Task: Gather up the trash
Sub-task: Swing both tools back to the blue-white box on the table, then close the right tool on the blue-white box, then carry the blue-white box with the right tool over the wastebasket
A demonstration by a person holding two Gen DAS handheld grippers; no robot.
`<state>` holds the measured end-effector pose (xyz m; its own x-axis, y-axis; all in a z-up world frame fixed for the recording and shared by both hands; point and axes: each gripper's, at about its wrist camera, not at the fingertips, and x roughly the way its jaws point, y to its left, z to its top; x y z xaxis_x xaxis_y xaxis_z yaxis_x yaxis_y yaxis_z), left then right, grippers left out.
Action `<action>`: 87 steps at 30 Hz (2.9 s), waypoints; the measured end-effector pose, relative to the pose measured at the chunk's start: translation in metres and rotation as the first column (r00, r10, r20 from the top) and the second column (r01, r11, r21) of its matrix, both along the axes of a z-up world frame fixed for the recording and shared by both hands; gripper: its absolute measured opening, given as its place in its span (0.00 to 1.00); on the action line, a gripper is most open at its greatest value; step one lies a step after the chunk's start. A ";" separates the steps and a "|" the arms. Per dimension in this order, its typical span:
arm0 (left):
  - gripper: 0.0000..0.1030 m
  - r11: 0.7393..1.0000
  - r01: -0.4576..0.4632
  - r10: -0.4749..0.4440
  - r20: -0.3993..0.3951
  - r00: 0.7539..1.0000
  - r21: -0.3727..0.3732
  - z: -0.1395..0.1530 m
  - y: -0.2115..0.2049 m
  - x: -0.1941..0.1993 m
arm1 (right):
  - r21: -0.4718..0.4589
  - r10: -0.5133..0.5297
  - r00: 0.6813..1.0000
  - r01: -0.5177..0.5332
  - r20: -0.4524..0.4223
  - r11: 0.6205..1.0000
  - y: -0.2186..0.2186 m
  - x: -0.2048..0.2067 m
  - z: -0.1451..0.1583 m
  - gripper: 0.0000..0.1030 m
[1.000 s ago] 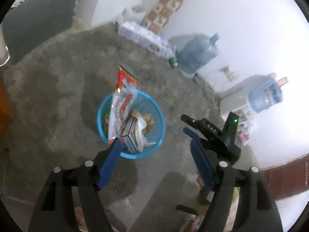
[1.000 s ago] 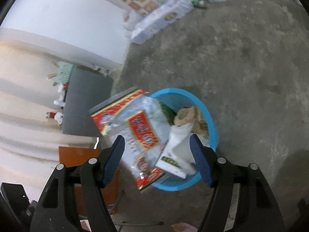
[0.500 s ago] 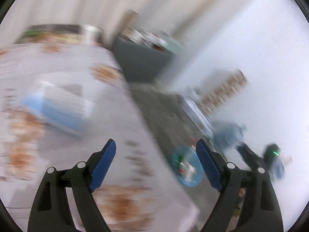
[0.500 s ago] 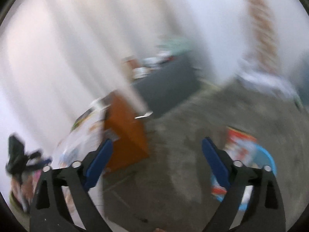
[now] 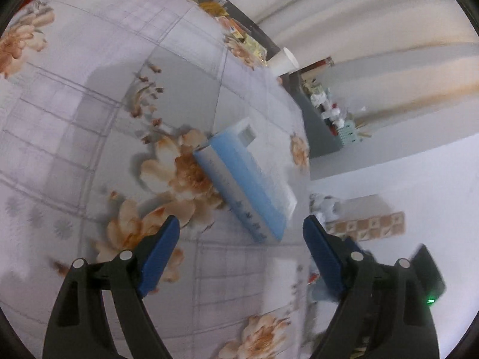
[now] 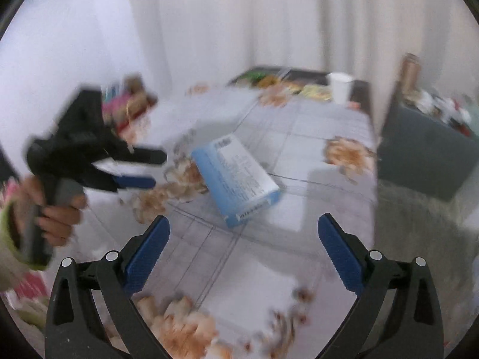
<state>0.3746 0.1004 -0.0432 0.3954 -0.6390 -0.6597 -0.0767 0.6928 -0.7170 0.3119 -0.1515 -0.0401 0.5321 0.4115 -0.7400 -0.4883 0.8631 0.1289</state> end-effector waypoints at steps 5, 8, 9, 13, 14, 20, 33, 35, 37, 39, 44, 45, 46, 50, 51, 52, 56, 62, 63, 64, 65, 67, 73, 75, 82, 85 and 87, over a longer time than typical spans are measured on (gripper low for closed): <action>0.72 1.000 -0.002 0.002 -0.001 1.000 -0.005 -0.001 -0.008 0.020 | -0.108 0.063 0.998 -0.066 -0.027 0.992 0.029 0.035 -0.018 0.93; 0.64 1.000 -0.004 0.004 -0.015 1.000 -0.007 -0.007 -0.011 0.030 | -0.097 0.092 0.992 -0.100 -0.088 0.990 0.039 0.053 -0.030 0.93; 0.60 1.000 -0.006 0.006 -0.018 1.000 -0.009 -0.009 -0.011 0.032 | -0.105 0.095 0.991 -0.105 -0.095 0.989 0.043 0.057 -0.032 0.93; 0.50 0.999 -0.021 0.020 -0.054 0.998 -0.026 -0.023 -0.010 0.038 | -0.166 0.112 0.987 -0.131 -0.116 0.977 0.060 0.069 -0.047 0.93; 0.46 0.999 -0.025 0.023 -0.062 0.998 -0.028 -0.027 -0.011 0.042 | -0.178 0.111 0.986 -0.132 -0.123 0.975 0.062 0.072 -0.050 0.93; 0.33 0.997 -0.057 0.052 -0.087 0.995 -0.055 -0.042 -0.009 0.044 | -0.216 0.093 0.980 -0.131 -0.176 0.968 0.071 0.088 -0.072 0.93; 0.32 0.997 -0.009 0.002 -0.082 0.997 -0.079 -0.045 -0.016 0.032 | -0.223 0.029 0.985 -0.067 -0.169 0.972 0.073 0.064 -0.068 0.78; 0.32 0.996 0.006 -0.014 -0.089 0.996 -0.088 -0.046 -0.019 0.026 | -0.221 0.011 0.985 -0.049 -0.170 0.974 0.072 0.055 -0.068 0.77; 0.32 0.995 0.029 -0.038 -0.091 0.995 -0.096 -0.047 -0.021 0.016 | -0.215 -0.013 0.985 -0.025 -0.173 0.976 0.069 0.043 -0.067 0.77; 0.32 0.993 0.055 -0.065 -0.090 0.994 -0.103 -0.047 -0.023 0.003 | -0.208 -0.040 0.982 0.001 -0.186 0.978 0.065 0.028 -0.066 0.76; 0.31 0.986 0.140 -0.147 -0.083 0.986 -0.091 -0.039 -0.032 -0.038 | -0.163 -0.094 0.969 0.058 -0.227 0.985 0.052 -0.015 -0.062 0.74; 0.31 0.983 0.158 -0.166 -0.081 0.983 -0.093 -0.037 -0.035 -0.046 | -0.144 -0.105 0.966 0.072 -0.237 0.987 0.047 -0.027 -0.061 0.74; 0.31 0.978 0.184 -0.192 -0.074 0.979 -0.100 -0.033 -0.038 -0.057 | -0.126 -0.116 0.963 0.087 -0.245 0.988 0.043 -0.035 -0.060 0.74; 0.31 0.963 0.245 -0.249 -0.026 0.968 -0.111 -0.016 -0.050 -0.094 | -0.020 -0.174 0.949 0.175 -0.264 0.984 0.019 -0.080 -0.049 0.73; 0.32 0.957 0.269 -0.271 -0.007 0.962 -0.107 -0.010 -0.056 -0.106 | -0.002 -0.191 0.947 0.197 -0.258 0.980 0.013 -0.093 -0.044 0.72; 0.32 0.953 0.287 -0.288 0.008 0.958 -0.101 -0.006 -0.061 -0.116 | 0.008 -0.202 0.946 0.211 -0.252 0.977 0.008 -0.102 -0.041 0.72; 0.32 0.931 0.353 -0.349 0.053 0.936 -0.095 0.008 -0.084 -0.150 | 0.079 -0.270 0.928 0.299 -0.258 0.951 -0.018 -0.144 -0.031 0.71; 0.32 0.872 0.482 -0.477 0.079 0.876 -0.087 0.016 -0.130 -0.189 | 0.173 -0.400 0.867 0.460 -0.297 0.871 -0.060 -0.202 -0.032 0.71; 0.32 0.860 0.505 -0.499 0.085 0.863 -0.078 0.018 -0.138 -0.193 | 0.196 -0.424 0.854 0.490 -0.301 0.849 -0.069 -0.213 -0.032 0.71; 0.32 0.843 0.534 -0.528 0.093 0.844 -0.065 0.021 -0.148 -0.200 | 0.213 -0.445 0.844 0.514 -0.300 0.831 -0.076 -0.222 -0.031 0.71; 0.32 0.825 0.562 -0.556 0.100 0.825 -0.049 0.023 -0.160 -0.208 | 0.228 -0.463 0.835 0.533 -0.298 0.815 -0.083 -0.229 -0.031 0.70; 0.32 0.792 0.611 -0.605 0.111 0.788 -0.017 0.027 -0.182 -0.220 | 0.277 -0.517 0.803 0.590 -0.296 0.758 -0.103 -0.248 -0.032 0.70; 0.33 0.669 0.743 -0.742 0.098 0.663 0.034 0.029 -0.259 -0.251 | 0.444 -0.647 0.691 0.714 -0.324 0.540 -0.174 -0.304 -0.047 0.69; 0.34 0.646 0.762 -0.762 0.097 0.640 0.044 0.027 -0.280 -0.257 | 0.468 -0.687 0.635 0.756 -0.354 0.457 -0.206 -0.321 -0.059 0.69; 0.37 0.587 0.804 -0.809 0.066 0.584 0.095 0.011 -0.318 -0.262 | 0.434 -0.798 0.405 0.878 -0.447 0.203 -0.310 -0.363 -0.111 0.69; 0.37 0.583 0.803 -0.812 0.060 0.581 0.122 0.007 -0.327 -0.259 | 0.409 -0.818 0.308 0.907 -0.485 0.100 -0.357 -0.373 -0.136 0.69; 0.38 0.585 0.800 -0.810 0.064 0.582 0.132 0.007 -0.329 -0.257 | 0.398 -0.822 0.253 0.917 -0.510 0.036 -0.385 -0.370 -0.152 0.69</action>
